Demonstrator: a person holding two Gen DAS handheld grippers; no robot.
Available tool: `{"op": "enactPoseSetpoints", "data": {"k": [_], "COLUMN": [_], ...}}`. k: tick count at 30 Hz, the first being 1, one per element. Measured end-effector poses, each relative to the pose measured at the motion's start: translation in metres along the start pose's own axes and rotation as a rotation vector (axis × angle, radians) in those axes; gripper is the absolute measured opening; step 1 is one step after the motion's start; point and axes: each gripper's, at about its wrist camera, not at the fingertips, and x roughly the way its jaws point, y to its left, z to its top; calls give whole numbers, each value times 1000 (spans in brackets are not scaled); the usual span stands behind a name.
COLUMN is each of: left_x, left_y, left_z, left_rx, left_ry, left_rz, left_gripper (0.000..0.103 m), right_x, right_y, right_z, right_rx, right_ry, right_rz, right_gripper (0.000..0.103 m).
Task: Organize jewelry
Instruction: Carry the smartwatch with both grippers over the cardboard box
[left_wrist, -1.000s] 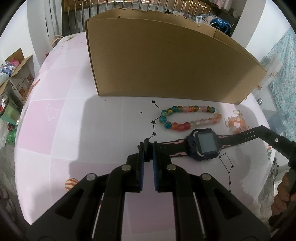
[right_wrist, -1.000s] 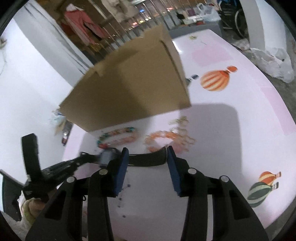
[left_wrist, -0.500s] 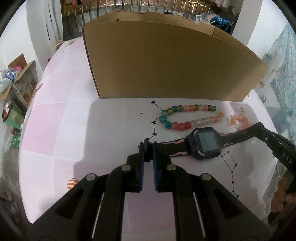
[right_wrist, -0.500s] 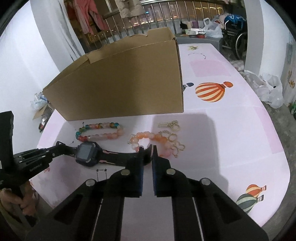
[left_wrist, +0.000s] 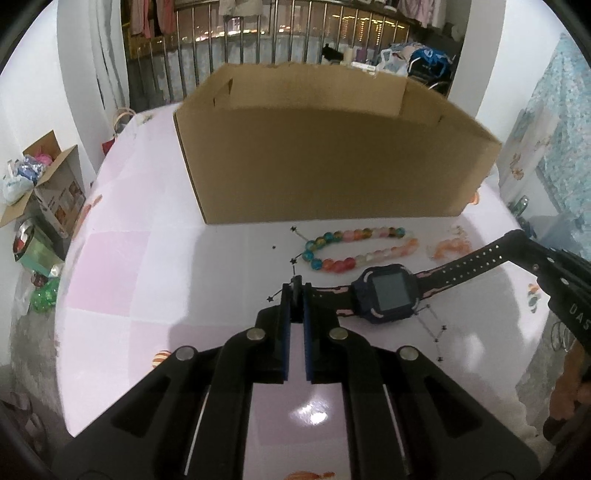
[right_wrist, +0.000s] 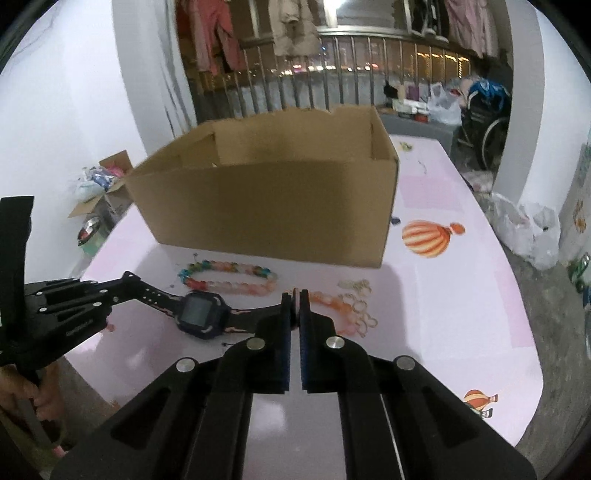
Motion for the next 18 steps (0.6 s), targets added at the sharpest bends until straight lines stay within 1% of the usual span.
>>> {"op": "enactPoseSetpoints", "data": {"k": [3, 5, 8, 10, 12, 13, 14, 15, 16, 18], "left_x": [-23, -39, -66, -80, -84, -81, -76, -66, -50, -19], "left_y": [-1, 4, 12, 16, 17, 18, 18, 20, 23, 26], "left_z": [12, 23, 56, 84, 109, 131, 144, 160, 180, 209], "left_rx": [8, 8, 5, 16, 35, 52, 54, 51, 42, 39], "left_ry": [-29, -49, -102, -152, -185, -194, -187, -167, -129, -67], "left_rz": [-28, -53, -95, -94, -81, -70, -68, -74, -83, -73], "left_gripper": [5, 5, 5, 5, 5, 5, 5, 5, 5, 4], "right_x": [-20, -36, -55, -59, -53, -42, -33, -15, -4, 40], "right_y": [7, 10, 14, 16, 15, 13, 11, 7, 5, -5], "right_z": [14, 30, 63, 90, 120, 139, 152, 172, 183, 212], "right_rx": [-30, -51, -95, -126, -142, -150, -150, -142, -132, -93], "right_ry": [-44, -85, -158, -198, -217, -214, -205, -176, -151, -60], "right_rz": [8, 22, 38, 38, 54, 59, 63, 74, 83, 98], "right_gripper": [4, 4, 4, 4, 4, 4, 4, 4, 4, 4]}}
